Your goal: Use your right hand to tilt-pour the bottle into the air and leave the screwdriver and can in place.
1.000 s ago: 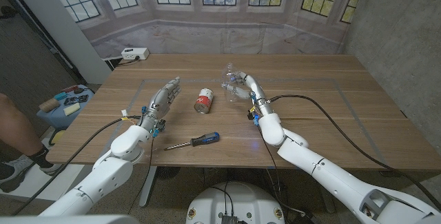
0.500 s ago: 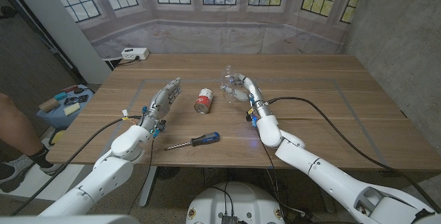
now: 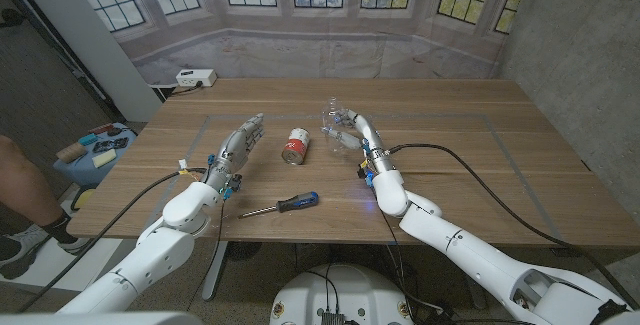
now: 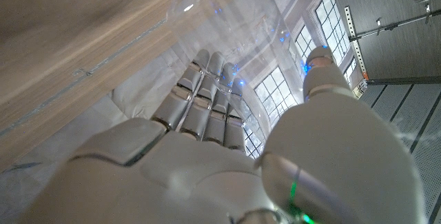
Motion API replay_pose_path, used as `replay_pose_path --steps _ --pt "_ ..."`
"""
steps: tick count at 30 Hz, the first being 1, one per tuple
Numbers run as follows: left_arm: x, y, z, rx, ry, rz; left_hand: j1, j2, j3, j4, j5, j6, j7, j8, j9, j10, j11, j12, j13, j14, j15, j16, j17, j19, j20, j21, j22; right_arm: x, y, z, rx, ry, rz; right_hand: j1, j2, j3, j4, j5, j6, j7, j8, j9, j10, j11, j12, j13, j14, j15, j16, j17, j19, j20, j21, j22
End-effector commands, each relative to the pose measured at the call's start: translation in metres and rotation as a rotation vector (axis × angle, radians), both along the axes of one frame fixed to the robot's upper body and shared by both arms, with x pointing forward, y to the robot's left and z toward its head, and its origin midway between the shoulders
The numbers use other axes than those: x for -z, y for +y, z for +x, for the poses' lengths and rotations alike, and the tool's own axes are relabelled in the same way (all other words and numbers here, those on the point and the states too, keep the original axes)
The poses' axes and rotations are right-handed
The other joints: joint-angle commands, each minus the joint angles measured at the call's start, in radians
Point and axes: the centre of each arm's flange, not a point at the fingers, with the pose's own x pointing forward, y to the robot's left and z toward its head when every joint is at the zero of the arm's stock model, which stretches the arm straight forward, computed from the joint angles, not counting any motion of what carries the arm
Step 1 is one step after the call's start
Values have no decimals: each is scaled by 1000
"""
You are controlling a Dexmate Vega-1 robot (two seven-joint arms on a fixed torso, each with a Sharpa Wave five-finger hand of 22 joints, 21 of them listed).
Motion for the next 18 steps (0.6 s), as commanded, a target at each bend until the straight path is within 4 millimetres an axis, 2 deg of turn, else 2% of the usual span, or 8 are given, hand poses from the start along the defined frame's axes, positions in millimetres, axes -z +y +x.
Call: replay_pose_path --steps 1,18 --pt "2 -1 0 2 2 2 13 -2 -4 -3 10 7 0 3 3 1 -2 4 2 -6 0 6 1 -2 -2 1 3 9 -1 3 12 -3 -2 41 45 33 23 7 94 -82 10 4 26 -30 3 3 15 -87 0 1 4 -5 4 4" --pt "7 3 0 10 -6 -6 16 -1 -5 -3 10 16 1 5 4 1 -5 5 2 -5 -1 6 1 -2 -2 2 3 17 4 6 32 2 -12 42 45 35 24 8 98 -84 12 3 27 -35 2 2 18 -89 -6 2 7 -9 3 3"
